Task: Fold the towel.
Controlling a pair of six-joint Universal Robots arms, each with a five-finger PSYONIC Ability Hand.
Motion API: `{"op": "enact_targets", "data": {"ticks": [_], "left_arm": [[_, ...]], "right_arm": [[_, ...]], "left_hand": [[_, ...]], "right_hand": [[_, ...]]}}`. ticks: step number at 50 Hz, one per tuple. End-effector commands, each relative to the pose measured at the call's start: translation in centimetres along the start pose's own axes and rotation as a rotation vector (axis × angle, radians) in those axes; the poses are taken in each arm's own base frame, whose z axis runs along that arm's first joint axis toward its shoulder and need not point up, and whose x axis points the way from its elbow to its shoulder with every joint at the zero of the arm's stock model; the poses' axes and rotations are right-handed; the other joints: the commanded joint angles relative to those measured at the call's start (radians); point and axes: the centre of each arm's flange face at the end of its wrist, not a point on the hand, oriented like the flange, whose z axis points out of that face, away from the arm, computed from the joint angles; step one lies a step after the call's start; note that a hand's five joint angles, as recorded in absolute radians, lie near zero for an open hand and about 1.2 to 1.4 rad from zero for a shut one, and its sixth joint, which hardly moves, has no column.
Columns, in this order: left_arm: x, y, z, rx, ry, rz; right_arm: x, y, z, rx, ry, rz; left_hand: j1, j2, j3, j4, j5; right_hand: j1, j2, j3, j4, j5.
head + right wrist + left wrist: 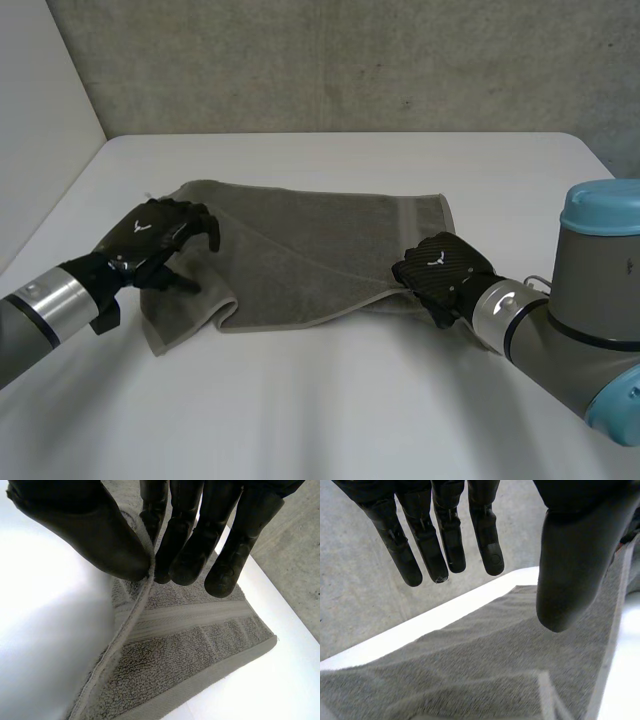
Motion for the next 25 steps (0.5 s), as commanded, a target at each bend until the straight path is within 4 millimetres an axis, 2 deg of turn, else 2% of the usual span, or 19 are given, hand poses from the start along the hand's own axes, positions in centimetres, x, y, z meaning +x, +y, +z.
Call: {"op": "enact_targets", "data": {"ticks": [1, 5, 7, 8, 10, 11, 15, 21, 25], "left_arm": [[3.1, -0.9, -0.5, -0.008, -0.004, 0.008], [3.4, -0.1, -0.5, -0.038, -0.085, -0.001], [4.2, 1.2, -0.1, -0.084, -0.139, 0.005], [4.2, 1.2, -0.1, -0.084, -0.139, 0.005], [5.6, 2.4, 0.7, -0.118, -0.152, 0.081], [5.6, 2.4, 0.7, -0.118, -0.152, 0.081], [6.3, 4.4, 1.8, -0.144, -0.173, 0.266], [6.7, 6.5, 3.4, -0.172, -0.169, 0.408], [6.5, 6.9, 3.8, -0.178, -0.175, 0.431]], "right_arm": [[-0.5, 0.0, 0.0, 0.006, -0.007, 0.004], [-0.7, 0.1, 0.0, 0.005, -0.015, 0.011], [-0.9, 0.2, 0.0, 0.005, -0.015, 0.010], [-0.9, 0.2, 0.0, 0.005, -0.015, 0.010], [-0.9, 0.3, 0.1, 0.002, -0.016, 0.011], [-0.9, 0.3, 0.1, 0.002, -0.016, 0.011], [-1.1, 0.6, 0.1, -0.007, -0.019, 0.013], [-1.2, 0.8, 0.1, -0.009, -0.019, 0.014], [-1.3, 0.9, 0.1, -0.009, -0.019, 0.014]], "left_hand": [[-0.030, -0.047, -0.050, -0.048, -0.015], [-0.071, -0.088, -0.091, -0.089, -0.056], [-0.100, -0.117, -0.120, -0.118, -0.085], [-0.100, -0.118, -0.121, -0.118, -0.085], [-0.135, -0.153, -0.156, -0.153, -0.120], [-0.135, -0.153, -0.156, -0.153, -0.120], [-0.229, -0.247, -0.250, -0.247, -0.214], [-0.250, -0.267, -0.270, -0.268, -0.235], [-0.247, -0.264, -0.267, -0.265, -0.232]], "right_hand": [[0.066, 0.077, 0.060, 0.054, 0.054], [0.066, 0.077, 0.060, 0.054, 0.054], [0.066, 0.077, 0.060, 0.054, 0.054], [0.066, 0.077, 0.060, 0.054, 0.054], [0.066, 0.077, 0.060, 0.054, 0.054], [0.066, 0.077, 0.060, 0.054, 0.054], [0.066, 0.077, 0.060, 0.054, 0.054], [0.066, 0.077, 0.060, 0.054, 0.054], [0.066, 0.077, 0.060, 0.054, 0.054]]}}
